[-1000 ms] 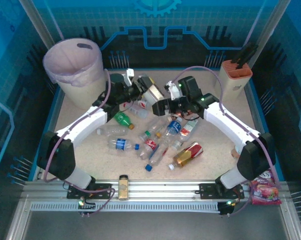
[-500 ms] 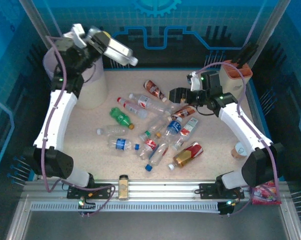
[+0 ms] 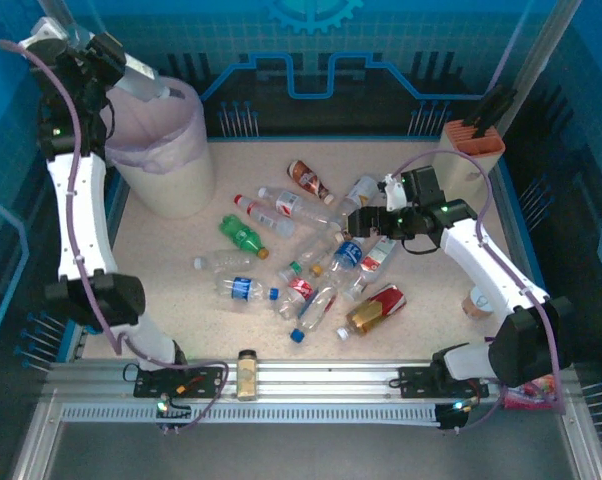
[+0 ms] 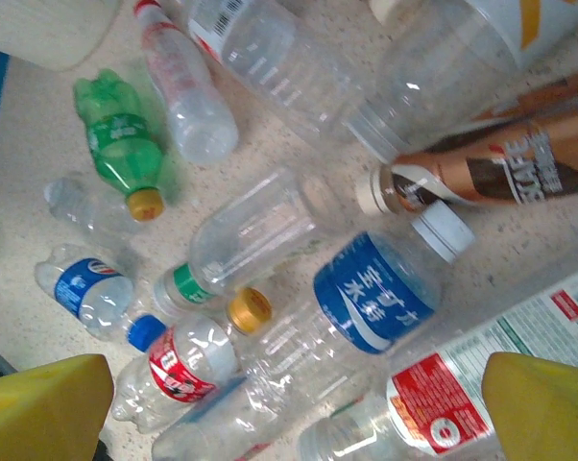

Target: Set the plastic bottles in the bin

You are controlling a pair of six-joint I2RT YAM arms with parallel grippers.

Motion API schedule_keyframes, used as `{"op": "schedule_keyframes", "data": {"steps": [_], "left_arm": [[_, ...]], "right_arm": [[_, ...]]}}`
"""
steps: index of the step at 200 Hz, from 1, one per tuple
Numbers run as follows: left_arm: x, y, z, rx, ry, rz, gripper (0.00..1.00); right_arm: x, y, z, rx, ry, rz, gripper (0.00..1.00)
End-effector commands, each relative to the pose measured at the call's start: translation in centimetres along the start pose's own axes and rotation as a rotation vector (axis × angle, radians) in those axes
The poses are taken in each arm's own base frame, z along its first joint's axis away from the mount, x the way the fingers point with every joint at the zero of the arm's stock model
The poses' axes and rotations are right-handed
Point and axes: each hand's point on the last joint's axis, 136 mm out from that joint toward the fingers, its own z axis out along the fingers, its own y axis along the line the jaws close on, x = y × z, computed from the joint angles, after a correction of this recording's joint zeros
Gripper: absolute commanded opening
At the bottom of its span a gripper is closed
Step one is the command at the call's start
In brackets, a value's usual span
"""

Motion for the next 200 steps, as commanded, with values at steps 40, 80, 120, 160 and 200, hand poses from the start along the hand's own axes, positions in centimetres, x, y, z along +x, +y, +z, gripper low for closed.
{"op": "schedule_keyframes", "data": {"steps": [40,80,120,160,200], "left_arm": [[7.0,6.0,6.8,-0.188,0.266,0.255,0.35],[13.1,8.6,8.9,-0.223,0.438,0.383,0.36],[19.2,10.5,9.9,-0.233,0.608,0.447,0.45],[21.3,11.1,9.9,-0.245,0.654,0.417,0.78],[20.5,10.1,9.4,-0.23,0.634,0.415,0.94]], "right_arm": [[1.1,-1.7,-1.3,0.096,0.036,0.051,1.0],[1.5,-3.3,-1.8,0.126,0.018,0.132,1.0],[2.0,-4.3,-2.1,0.141,0.006,0.173,1.0],[3.5,-6.3,-2.9,0.194,-0.001,0.284,1.0],[6.8,-7.6,-4.3,0.267,0.058,0.4,1.0]]}}
